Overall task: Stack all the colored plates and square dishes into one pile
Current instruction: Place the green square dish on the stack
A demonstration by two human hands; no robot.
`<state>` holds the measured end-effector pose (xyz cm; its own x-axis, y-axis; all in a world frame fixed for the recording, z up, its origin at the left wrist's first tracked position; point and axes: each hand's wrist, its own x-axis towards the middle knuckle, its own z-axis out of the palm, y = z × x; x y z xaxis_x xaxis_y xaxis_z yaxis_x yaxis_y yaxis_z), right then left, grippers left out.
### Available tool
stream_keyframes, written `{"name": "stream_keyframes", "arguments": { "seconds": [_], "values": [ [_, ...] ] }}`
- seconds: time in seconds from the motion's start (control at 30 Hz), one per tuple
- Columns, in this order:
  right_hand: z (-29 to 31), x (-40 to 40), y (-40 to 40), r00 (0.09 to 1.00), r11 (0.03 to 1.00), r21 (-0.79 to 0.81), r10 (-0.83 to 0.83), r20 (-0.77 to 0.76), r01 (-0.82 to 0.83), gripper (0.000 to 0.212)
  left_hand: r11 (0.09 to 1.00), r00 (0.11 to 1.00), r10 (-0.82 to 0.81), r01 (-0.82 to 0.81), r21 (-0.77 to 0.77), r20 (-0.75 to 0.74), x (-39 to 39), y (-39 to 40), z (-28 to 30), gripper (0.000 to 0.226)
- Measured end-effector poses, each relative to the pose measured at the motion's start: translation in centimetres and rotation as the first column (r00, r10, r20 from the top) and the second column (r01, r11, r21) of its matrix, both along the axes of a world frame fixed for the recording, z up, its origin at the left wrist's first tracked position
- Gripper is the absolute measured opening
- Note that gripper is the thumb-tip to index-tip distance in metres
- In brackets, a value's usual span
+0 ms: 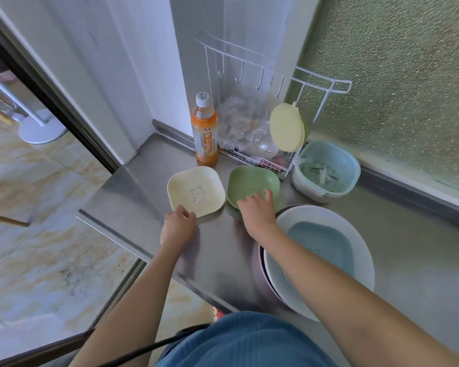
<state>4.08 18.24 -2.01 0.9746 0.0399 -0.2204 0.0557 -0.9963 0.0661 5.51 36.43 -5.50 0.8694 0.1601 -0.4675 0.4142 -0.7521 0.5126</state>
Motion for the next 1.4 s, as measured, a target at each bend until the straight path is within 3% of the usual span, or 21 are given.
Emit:
{"name": "stream_keyframes", "arguments": {
  "seconds": [0.17,0.3,0.43,0.6,0.73,1.0,1.13,1.2,1.3,1.4],
  "values": [
    [0.8,0.5,-0.6,0.956,0.959,0.275,-0.144,0.256,0.071,0.029,0.990,0.992,0.128,-0.127,-0.058,0.020,0.3,0.7,-0.5,0.016],
    [2.3,-0.6,-2.2,0.884,0.876,0.480,-0.183,0.430,-0.052,0.029,0.965,0.976,0.218,-0.217,-0.145,-0.010,0.3,0.5,0.0,0.044],
    [3.4,-5.2,-4.3,0.779,0.869,0.484,-0.229,0.584,-0.107,0.032,0.938,0.958,0.284,-0.272,-0.216,0.029,-0.4,-0.4,0.7,0.048],
    [2.3,-13.1,-7.3,0.722,0.903,0.427,-0.267,0.638,-0.043,0.032,0.907,0.939,0.318,-0.260,-0.330,0.133,-2.2,-3.6,2.1,0.043],
    [1.2,-18.7,-8.8,0.726,0.901,0.433,-0.286,0.626,-0.019,0.030,0.871,0.928,0.337,-0.245,-0.426,0.157,-3.3,-6.1,2.8,0.041],
    [-0.4,-22.0,-9.1,0.912,0.889,0.457,-0.171,0.374,-0.020,0.029,0.838,0.907,0.369,-0.230,-0.495,0.202,-5.1,-9.9,4.5,0.044],
    [0.7,-21.7,-9.9,0.972,0.808,0.585,-0.190,0.136,0.076,0.033,0.836,0.902,0.372,-0.222,-0.503,0.220,-6.2,-10.7,5.0,0.041],
    [1.9,-21.4,-10.2,0.969,0.722,0.679,-0.236,0.067,0.129,0.040,0.835,0.896,0.374,-0.215,-0.506,0.238,-6.8,-11.1,5.5,0.040],
    [3.9,-19.7,-10.7,0.902,0.610,0.786,-0.390,0.185,0.103,0.043,0.843,0.886,0.367,-0.188,-0.504,0.284,-7.5,-11.6,6.1,0.039],
    [5.6,-16.8,-11.1,0.844,0.677,0.736,-0.388,0.369,-0.011,0.045,0.839,0.879,0.327,-0.101,-0.534,0.347,-8.2,-12.4,6.8,0.040]
  ]
}}
